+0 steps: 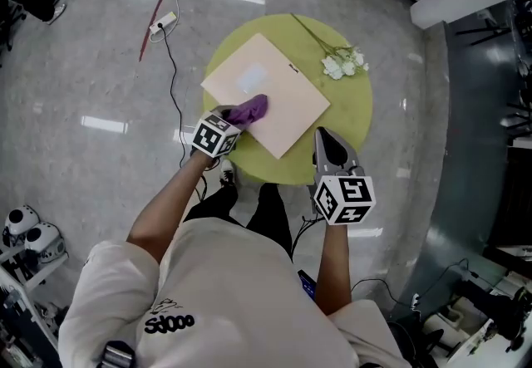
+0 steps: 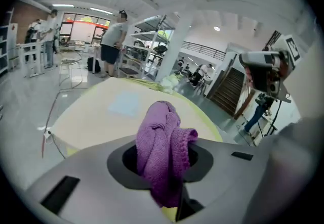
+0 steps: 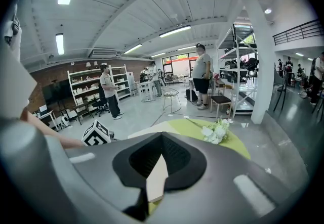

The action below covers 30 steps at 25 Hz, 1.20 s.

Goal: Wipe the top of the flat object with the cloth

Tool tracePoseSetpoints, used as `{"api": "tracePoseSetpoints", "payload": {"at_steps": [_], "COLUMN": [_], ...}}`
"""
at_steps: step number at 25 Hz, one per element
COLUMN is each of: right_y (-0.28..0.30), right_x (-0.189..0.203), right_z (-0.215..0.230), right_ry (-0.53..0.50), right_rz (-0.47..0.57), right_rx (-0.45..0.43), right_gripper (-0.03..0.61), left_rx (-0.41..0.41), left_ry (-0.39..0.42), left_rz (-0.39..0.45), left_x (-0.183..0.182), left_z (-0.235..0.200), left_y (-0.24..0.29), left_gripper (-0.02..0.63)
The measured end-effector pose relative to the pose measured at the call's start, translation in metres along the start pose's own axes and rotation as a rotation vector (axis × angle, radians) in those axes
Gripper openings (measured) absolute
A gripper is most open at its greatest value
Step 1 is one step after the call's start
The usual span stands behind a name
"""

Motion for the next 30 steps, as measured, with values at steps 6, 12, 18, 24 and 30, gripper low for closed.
{"api": "tracePoseSetpoints", "payload": {"at_steps": [6, 12, 18, 24, 30], "right_y": [0.017, 0.03, 0.04, 0.049, 0.06], "right_x": [-0.001, -0.003, -0.024, -0.061, -0.106], "right_z": [-0.007, -0.003, 0.009, 0.022, 0.027], "right_ry": [-0.009, -0.016, -0.045, -0.102, -0.188], "right_rz": [-0.009, -0.022, -0.004, 0.045, 0.102], "right_rx": [-0.032, -0.051, -0.077, -0.098, -0.146], "right_gripper": [0.009, 0.009, 0.009, 0.009, 0.009], "left_rx": [-0.173, -0.308, -0.388, -0.395, -0.386], "left_ry": [-0.035, -0.077, -0.107, -0.011, 0.172], "left_rz": [0.035, 0.05, 0.106, 0.24, 0.336], "left_x": [-0.015, -0.025, -0.045, -0.101, -0.171], "left_z": [-0.074, -0.112, -0.117, -0.095, -0.059], "left_y": [-0.027, -0.036, -0.048, -0.069, -0.092], "left_gripper": [0.091, 0.092, 0.092, 0.092, 0.092]}}
Point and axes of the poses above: the fingertips, and each gripper's own axes: y forward along the fingers, z to its right, x out of its underside, the point moved 8 cm from there along -y, backward along the fingers, and after that the axes turned 13 degrees about z, right-handed, at the moved point
